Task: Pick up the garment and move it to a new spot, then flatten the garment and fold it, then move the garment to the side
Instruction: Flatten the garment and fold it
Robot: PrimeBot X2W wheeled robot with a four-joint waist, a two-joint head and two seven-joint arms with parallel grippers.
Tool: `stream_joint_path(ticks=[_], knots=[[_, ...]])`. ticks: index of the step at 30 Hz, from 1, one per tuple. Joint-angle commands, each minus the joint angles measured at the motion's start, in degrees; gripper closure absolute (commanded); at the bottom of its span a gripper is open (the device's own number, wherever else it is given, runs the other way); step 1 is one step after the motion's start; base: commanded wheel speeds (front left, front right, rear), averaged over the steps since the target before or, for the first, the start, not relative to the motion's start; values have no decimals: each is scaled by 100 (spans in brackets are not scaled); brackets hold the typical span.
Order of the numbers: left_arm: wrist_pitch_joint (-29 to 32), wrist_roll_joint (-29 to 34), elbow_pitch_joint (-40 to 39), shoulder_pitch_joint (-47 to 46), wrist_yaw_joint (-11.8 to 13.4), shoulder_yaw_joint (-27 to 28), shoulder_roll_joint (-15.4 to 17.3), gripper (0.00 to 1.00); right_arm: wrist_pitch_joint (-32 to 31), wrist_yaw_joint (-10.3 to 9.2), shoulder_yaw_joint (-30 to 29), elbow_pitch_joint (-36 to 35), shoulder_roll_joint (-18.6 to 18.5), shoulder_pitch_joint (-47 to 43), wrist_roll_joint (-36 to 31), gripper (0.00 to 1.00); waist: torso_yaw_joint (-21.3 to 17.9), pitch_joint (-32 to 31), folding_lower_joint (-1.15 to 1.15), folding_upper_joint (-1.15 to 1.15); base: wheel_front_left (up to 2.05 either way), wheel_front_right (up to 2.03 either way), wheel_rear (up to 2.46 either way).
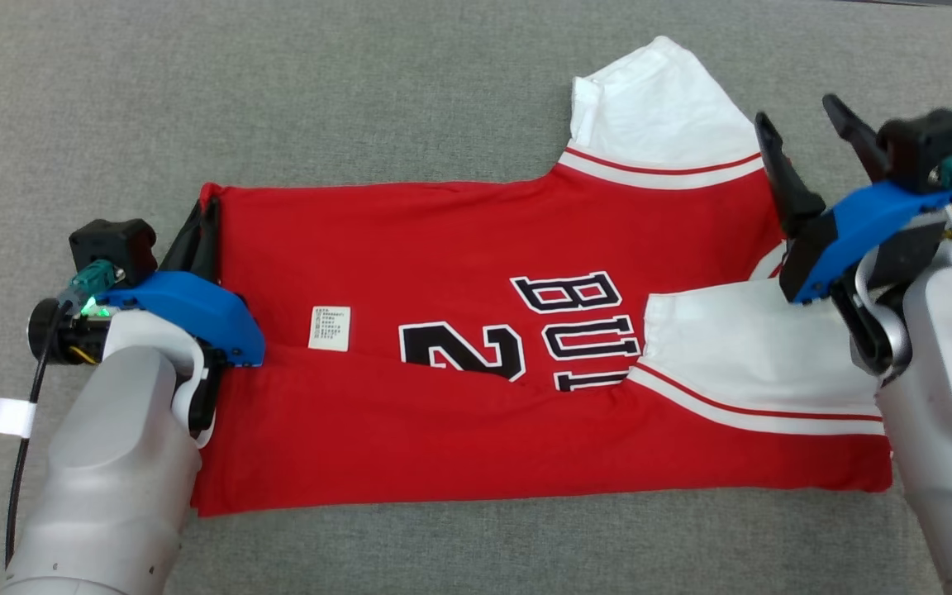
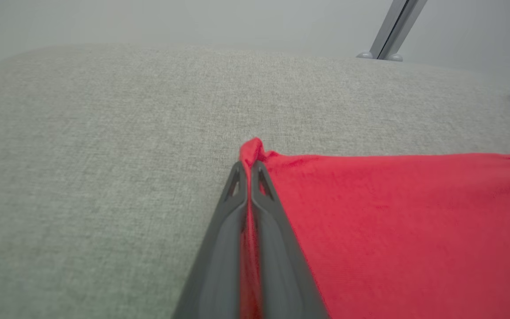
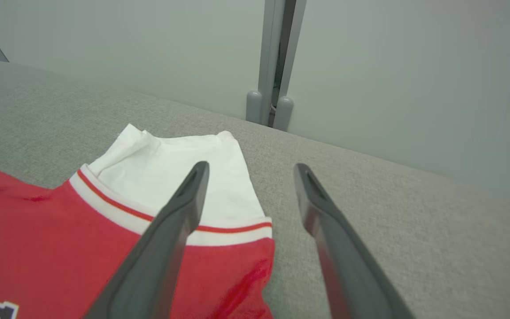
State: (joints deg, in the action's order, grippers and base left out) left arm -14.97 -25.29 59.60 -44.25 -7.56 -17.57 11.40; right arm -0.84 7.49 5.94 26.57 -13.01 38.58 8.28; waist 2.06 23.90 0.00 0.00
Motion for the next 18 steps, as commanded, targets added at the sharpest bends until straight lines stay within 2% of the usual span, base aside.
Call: stream_joint_path(ticks=[1,7,9,18], knots=[[-23,-31,-140,-135,15,-31,35,100,-300,0,69,89,-62,324,139,0,97,60,0,0,0,0,0],[-25,-18,-670,-152,14,-194,-188,100,-1403,0,398,652,-477,1254,463,0,524,249,0,0,0,0,0],[-27,-19,-821,-162,14,-285,-281,100,-1653,0,349,892,-568,1528,547,0,685,310,0,0,0,0,0],[-27,-119,-1272,-248,14,-735,-573,100,-2405,0,119,1828,-897,2373,476,0,1328,606,0,0,0,0,0]])
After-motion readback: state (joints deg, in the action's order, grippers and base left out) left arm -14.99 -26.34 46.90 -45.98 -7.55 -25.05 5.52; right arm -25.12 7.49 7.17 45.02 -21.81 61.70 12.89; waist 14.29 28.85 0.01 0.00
